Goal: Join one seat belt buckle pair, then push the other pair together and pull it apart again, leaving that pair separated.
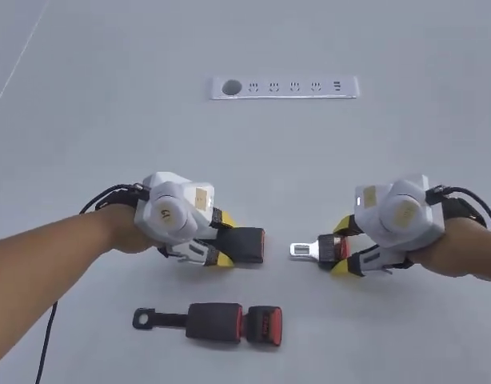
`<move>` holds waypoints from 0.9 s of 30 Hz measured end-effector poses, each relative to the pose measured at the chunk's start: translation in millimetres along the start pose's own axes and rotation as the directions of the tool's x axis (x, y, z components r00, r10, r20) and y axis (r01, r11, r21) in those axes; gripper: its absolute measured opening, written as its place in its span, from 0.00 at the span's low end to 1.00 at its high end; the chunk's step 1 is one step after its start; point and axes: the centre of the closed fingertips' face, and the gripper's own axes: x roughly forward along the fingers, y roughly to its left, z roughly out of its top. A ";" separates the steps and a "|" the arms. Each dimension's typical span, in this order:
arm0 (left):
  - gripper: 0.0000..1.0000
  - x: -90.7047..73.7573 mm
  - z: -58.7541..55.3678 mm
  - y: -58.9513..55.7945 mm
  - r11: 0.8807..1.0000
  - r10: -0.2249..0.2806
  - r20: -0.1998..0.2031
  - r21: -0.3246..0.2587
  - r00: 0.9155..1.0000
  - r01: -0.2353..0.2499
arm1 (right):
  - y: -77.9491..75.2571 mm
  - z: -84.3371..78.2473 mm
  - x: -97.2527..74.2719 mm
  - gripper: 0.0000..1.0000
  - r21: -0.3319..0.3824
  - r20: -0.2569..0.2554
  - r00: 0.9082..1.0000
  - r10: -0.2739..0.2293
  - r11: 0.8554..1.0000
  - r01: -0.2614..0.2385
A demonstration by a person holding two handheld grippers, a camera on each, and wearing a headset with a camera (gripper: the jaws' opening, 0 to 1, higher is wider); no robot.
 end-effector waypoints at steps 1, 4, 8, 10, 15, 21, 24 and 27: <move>0.34 0.0 -0.2 0.1 1.000 0.000 0.000 0.000 1.000 0.000 | -0.1 3.2 2.0 0.36 0.003 0.005 1.000 0.000 1.000 0.000; 0.34 0.3 -0.6 0.1 1.000 0.000 0.000 0.001 1.000 0.000 | -1.7 10.2 7.3 0.36 0.009 0.015 1.000 -0.005 1.000 0.005; 0.34 0.2 -0.6 -0.3 1.000 0.000 0.000 0.000 1.000 0.000 | -2.0 21.2 15.7 0.36 0.007 0.037 0.999 0.001 1.000 -0.001; 0.34 0.1 -0.7 -0.6 1.000 0.001 0.000 -0.001 1.000 -0.001 | -1.0 27.8 21.3 0.36 0.002 0.050 0.999 0.003 1.000 -0.003; 0.34 0.0 -0.3 -1.4 1.000 0.002 -0.002 -0.004 1.000 -0.002 | 1.6 43.2 31.7 0.36 -0.016 0.075 0.997 0.014 1.000 -0.013; 0.34 0.2 -0.5 -1.7 1.000 0.004 -0.002 -0.010 1.000 -0.004 | 2.9 46.6 32.6 0.36 -0.025 0.075 0.997 0.023 0.999 -0.021; 0.34 0.5 -0.7 -1.3 1.000 0.003 -0.002 -0.010 1.000 -0.003 | 4.8 46.7 33.3 0.36 -0.024 0.081 0.997 0.021 1.000 -0.019; 0.34 0.7 -0.5 -1.3 1.000 0.003 -0.004 -0.010 1.000 -0.003 | 4.2 47.4 31.2 0.36 -0.026 0.089 0.996 0.025 0.999 -0.022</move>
